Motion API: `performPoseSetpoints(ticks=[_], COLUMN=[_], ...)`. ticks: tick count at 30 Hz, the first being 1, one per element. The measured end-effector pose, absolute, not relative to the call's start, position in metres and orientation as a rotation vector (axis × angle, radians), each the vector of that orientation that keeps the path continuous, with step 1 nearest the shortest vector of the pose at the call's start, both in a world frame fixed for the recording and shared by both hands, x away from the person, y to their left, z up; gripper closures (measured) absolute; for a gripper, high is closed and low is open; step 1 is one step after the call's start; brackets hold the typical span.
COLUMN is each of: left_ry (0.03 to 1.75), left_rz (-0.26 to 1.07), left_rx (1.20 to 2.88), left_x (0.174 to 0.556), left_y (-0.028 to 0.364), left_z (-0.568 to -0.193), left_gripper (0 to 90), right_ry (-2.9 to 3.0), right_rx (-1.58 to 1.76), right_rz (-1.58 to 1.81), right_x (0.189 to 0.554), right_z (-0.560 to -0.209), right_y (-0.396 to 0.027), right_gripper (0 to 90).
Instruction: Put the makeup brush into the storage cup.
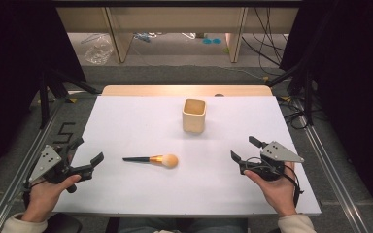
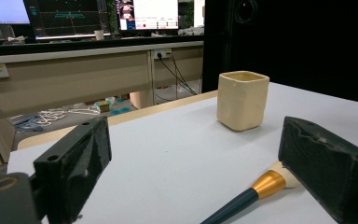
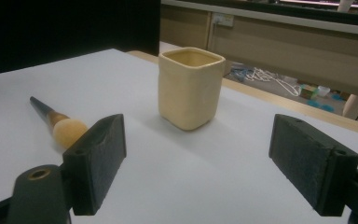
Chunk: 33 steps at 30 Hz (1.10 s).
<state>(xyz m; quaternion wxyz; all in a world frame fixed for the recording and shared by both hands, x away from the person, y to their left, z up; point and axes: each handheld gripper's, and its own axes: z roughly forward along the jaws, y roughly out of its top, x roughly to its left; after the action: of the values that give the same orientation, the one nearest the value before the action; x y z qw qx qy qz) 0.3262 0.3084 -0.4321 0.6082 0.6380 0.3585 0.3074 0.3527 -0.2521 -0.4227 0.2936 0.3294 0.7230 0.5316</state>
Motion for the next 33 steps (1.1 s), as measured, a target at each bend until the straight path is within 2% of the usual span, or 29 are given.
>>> performPoseSetpoints(ticks=[33], left_ry=[0.711], left_rz=[0.687], left_rx=[1.558], left_x=[0.358], left_y=[0.279], left_z=[-0.412], left_gripper=[11.3], right_ry=[1.943], right_rx=[0.894], right_rz=[1.413], right_x=[0.353], right_z=[-0.423], right_y=[-0.250], right_gripper=[19.3])
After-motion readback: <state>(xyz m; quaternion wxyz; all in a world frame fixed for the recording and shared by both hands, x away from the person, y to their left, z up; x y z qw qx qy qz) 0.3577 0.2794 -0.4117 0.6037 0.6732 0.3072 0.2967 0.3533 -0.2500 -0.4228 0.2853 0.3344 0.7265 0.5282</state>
